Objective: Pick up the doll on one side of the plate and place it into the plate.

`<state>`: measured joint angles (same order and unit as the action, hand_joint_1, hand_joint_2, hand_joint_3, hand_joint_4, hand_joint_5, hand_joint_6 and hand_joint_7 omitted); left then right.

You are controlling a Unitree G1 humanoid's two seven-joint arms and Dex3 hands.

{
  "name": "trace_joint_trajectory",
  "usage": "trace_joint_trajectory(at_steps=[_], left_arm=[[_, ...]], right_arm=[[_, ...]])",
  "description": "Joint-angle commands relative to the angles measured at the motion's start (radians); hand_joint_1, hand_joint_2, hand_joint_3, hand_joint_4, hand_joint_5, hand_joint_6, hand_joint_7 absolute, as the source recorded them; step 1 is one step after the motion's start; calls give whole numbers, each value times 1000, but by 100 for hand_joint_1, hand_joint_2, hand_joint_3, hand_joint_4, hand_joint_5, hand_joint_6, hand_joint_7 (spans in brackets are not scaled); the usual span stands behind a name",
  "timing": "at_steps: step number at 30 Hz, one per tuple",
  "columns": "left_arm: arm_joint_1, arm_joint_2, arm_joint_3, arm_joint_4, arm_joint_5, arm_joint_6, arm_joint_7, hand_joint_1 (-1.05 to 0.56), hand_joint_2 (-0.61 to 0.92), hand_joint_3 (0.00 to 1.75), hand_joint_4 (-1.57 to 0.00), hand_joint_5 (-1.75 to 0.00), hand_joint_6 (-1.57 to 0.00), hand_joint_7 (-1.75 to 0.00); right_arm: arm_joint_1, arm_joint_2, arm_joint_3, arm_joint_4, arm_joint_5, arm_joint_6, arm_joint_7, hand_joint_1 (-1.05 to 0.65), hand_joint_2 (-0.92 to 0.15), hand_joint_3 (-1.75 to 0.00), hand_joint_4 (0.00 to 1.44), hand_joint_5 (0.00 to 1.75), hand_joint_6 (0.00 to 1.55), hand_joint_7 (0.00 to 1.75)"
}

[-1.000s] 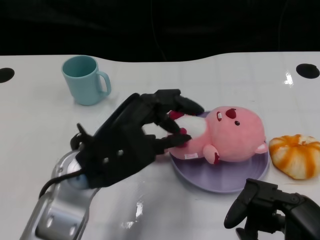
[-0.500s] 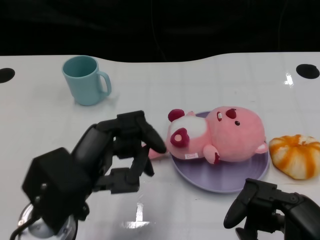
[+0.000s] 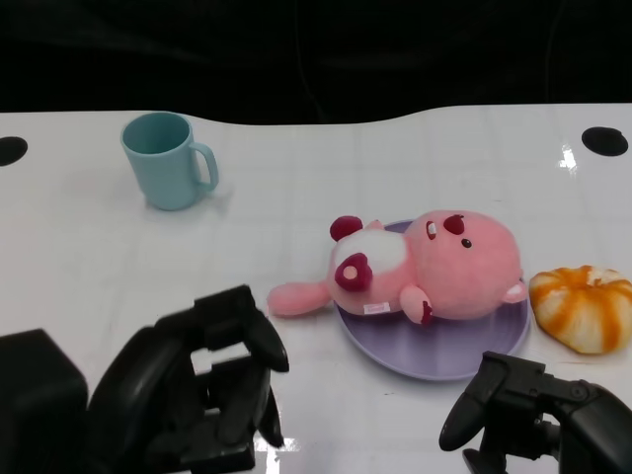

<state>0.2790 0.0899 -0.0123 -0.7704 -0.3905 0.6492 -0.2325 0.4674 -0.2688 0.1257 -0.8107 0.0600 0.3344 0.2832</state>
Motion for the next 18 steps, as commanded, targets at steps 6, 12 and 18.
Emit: trace_joint_trajectory(at_steps=[6,12,18], left_arm=[[78,-2,22,-27,-69,33,43,-18,49,130,-83,-175,-66,-165],[85,-14,42,62,-127,-7,16,-21,48,127,-81,-175,-65,-166],[80,4,37,116,-137,-53,-9,-22,43,130,-85,-175,-69,-166]], right_arm=[[-3,-9,-15,-6,10,-6,3,-14,-59,-104,63,169,55,139],[5,-11,-19,2,6,-20,7,-15,-59,-104,62,169,55,139],[12,-14,-23,6,5,-36,7,-14,-58,-105,63,169,55,139]])
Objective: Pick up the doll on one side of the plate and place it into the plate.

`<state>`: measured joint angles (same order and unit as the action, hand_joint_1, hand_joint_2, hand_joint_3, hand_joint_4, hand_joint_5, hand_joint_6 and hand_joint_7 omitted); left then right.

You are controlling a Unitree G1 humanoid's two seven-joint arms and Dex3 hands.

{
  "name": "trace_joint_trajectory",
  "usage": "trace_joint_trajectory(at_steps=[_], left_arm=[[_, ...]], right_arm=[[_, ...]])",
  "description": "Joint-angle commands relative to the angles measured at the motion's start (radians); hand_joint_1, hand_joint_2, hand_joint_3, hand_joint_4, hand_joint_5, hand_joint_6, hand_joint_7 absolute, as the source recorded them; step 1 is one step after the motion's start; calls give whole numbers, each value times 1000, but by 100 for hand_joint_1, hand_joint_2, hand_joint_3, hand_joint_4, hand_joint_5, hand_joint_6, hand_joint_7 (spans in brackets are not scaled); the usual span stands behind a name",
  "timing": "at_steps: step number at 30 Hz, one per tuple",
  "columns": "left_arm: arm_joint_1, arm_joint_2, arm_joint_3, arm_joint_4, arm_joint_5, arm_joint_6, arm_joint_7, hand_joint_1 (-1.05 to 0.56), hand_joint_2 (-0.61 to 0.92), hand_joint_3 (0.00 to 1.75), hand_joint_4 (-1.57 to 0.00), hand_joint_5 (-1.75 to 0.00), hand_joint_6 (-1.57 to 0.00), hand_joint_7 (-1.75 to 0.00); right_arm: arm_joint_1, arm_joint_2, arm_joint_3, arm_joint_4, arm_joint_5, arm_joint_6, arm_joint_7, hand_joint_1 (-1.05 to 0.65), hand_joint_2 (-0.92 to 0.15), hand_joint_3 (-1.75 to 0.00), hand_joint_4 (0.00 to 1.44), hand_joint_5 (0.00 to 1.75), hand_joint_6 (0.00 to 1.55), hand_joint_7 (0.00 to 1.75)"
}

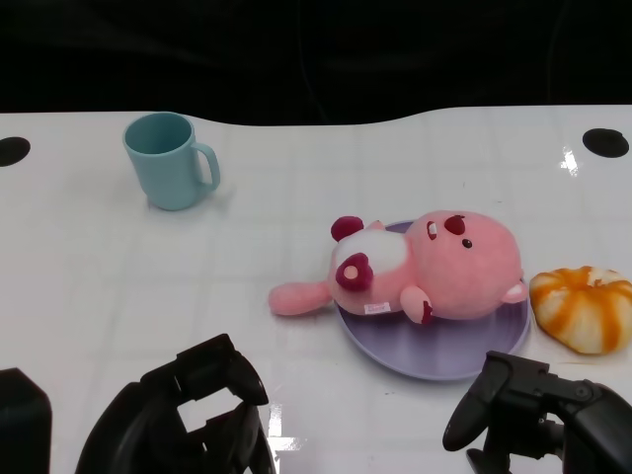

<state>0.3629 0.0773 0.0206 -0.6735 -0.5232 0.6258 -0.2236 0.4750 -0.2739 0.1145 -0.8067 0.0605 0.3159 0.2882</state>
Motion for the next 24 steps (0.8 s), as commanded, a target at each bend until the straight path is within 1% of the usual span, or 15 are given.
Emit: trace_joint_trajectory(at_steps=[1,6,11,20,24], left_arm=[[-4,19,2,26,0,-38,-20,-23,43,131,-85,-175,-69,-166],[-10,23,-6,67,13,-84,-28,-23,44,129,-83,-175,-67,-164],[-12,23,-16,58,15,-76,-4,-23,45,124,-82,-175,-68,-162],[-14,36,-23,68,21,-103,-17,-22,45,129,-83,-175,-68,-163],[-13,35,-25,63,11,-96,-10,-24,45,126,-82,-175,-68,-161]], right_arm=[[6,-9,-14,3,6,-20,3,-14,-58,-105,63,169,55,139],[8,-13,-21,5,11,-18,6,-14,-58,-105,63,169,55,139],[7,-14,-26,9,10,-26,10,-13,-57,-106,63,170,55,139],[6,-12,-28,15,10,-34,16,-12,-57,-106,63,170,55,139],[3,-11,-30,23,10,-41,18,-11,-57,-106,63,170,55,139]])
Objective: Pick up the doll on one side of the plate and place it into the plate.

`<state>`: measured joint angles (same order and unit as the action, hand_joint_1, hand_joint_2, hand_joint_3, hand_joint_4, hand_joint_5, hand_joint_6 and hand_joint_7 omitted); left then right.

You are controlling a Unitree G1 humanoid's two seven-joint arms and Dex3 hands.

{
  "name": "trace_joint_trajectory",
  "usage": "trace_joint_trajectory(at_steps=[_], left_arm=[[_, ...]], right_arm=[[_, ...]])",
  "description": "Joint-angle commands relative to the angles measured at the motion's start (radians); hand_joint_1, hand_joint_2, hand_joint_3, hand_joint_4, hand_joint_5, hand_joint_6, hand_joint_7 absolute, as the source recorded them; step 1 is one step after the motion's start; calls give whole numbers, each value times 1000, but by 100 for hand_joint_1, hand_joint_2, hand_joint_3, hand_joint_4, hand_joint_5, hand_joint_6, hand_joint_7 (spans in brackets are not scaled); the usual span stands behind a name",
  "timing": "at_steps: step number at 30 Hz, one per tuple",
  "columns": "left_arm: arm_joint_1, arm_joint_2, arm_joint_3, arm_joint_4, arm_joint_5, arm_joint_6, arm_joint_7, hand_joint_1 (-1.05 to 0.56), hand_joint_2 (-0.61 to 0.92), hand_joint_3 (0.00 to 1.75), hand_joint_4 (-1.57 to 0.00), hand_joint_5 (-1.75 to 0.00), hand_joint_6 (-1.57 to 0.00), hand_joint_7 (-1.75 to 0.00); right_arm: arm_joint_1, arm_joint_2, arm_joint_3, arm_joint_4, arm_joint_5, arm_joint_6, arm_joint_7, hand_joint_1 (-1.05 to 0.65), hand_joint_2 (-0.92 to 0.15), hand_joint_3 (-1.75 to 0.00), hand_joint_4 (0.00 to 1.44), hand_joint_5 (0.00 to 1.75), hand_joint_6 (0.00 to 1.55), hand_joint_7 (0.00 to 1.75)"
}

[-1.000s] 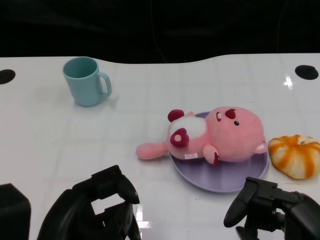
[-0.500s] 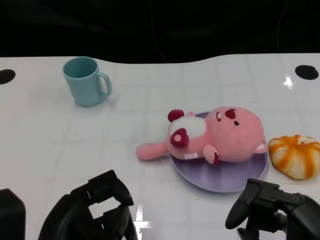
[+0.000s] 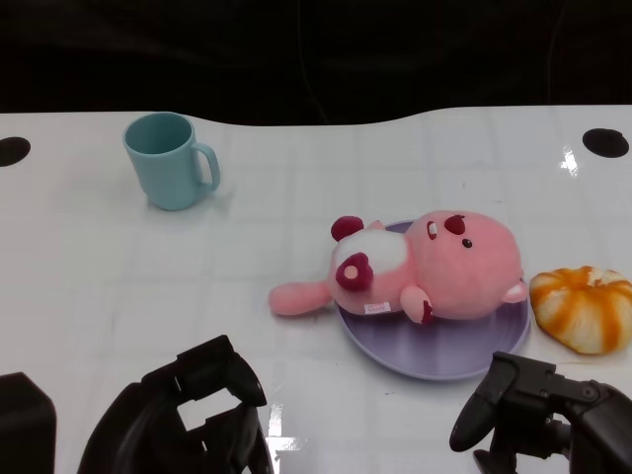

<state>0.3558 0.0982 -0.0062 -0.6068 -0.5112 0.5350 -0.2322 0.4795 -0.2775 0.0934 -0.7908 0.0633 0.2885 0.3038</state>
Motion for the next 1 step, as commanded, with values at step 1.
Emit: trace_joint_trajectory(at_steps=[1], left_arm=[[-5,14,0,-10,0,3,6,-24,45,125,-82,-175,-69,-160]], right_arm=[[-2,-8,-9,8,7,-14,3,-12,-57,-106,63,170,55,139]])
